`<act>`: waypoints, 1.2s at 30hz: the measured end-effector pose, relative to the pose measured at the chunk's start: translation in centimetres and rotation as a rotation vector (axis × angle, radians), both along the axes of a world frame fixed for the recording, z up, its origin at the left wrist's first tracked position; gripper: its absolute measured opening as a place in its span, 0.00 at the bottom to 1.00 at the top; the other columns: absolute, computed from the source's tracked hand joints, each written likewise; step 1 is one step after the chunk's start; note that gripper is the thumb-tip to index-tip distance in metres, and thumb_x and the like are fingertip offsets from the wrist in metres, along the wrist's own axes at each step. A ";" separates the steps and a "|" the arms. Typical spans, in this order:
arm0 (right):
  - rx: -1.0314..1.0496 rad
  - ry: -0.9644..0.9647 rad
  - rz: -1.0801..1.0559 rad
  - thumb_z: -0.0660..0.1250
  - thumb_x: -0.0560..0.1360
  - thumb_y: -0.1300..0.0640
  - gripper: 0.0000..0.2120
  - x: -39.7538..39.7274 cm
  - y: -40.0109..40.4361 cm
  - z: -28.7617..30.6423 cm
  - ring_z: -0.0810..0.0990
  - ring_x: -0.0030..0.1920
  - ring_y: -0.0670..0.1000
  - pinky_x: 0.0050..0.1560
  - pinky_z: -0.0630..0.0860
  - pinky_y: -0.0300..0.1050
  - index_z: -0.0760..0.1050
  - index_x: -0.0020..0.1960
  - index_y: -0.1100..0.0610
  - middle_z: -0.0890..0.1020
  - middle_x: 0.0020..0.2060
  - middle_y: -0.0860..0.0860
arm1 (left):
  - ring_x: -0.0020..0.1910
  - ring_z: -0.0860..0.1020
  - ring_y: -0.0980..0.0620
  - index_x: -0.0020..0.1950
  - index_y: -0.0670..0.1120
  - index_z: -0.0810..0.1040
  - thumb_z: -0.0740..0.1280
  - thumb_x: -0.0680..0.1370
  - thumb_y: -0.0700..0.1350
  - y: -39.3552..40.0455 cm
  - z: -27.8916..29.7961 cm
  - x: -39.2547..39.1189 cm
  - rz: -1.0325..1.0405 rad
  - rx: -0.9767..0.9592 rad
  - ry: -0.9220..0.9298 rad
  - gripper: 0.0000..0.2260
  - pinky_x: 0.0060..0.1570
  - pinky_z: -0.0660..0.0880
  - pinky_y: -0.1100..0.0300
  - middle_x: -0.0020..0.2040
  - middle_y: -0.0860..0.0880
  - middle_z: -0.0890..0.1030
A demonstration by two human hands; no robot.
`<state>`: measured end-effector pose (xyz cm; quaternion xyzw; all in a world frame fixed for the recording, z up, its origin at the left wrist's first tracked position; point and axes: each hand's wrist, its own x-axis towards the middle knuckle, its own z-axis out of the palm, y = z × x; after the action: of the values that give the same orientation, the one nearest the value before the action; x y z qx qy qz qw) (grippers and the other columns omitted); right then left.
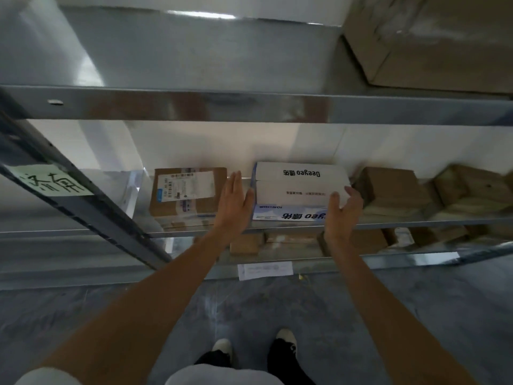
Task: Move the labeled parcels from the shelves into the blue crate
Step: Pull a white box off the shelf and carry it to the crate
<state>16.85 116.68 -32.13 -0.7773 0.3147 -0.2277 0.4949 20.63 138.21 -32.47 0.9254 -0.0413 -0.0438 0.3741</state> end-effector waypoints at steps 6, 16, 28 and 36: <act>0.024 0.095 0.086 0.63 0.75 0.54 0.19 1.3 -5.7 -0.9 0.77 0.56 0.58 0.52 0.81 0.54 0.70 0.62 0.63 0.75 0.58 0.59 | 0.78 0.44 0.48 0.79 0.42 0.47 0.48 0.84 0.53 -4.0 0.0 0.3 0.099 0.192 -0.102 0.27 0.74 0.37 0.57 0.80 0.45 0.48; 0.316 0.161 0.327 0.58 0.82 0.52 0.07 1.4 -9.2 -2.1 0.77 0.43 0.47 0.37 0.73 0.31 0.65 0.55 0.55 0.76 0.45 0.49 | 0.52 0.74 0.48 0.68 0.41 0.67 0.55 0.82 0.49 -7.6 0.0 0.3 0.637 -0.534 0.306 0.18 0.49 0.72 0.55 0.59 0.41 0.75; 0.698 0.096 0.269 0.61 0.80 0.44 0.21 1.9 -12.6 0.9 0.80 0.57 0.54 0.57 0.78 0.50 0.74 0.65 0.56 0.81 0.57 0.54 | 0.40 0.77 0.50 0.48 0.46 0.77 0.57 0.81 0.47 -8.9 3.0 -1.0 0.807 -1.015 0.253 0.10 0.35 0.76 0.62 0.43 0.47 0.80; 0.509 0.097 0.453 0.64 0.79 0.55 0.04 2.0 -12.5 1.6 0.80 0.46 0.50 0.44 0.78 0.46 0.75 0.51 0.47 0.81 0.48 0.50 | 0.39 0.77 0.52 0.51 0.44 0.77 0.58 0.79 0.45 -8.5 4.5 -0.9 0.726 -0.975 0.296 0.10 0.29 0.74 0.66 0.45 0.48 0.80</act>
<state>18.81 104.18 -30.53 -0.6888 0.2042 0.0111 0.6955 19.69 129.74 -27.94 0.5875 0.3127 -0.0176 0.7462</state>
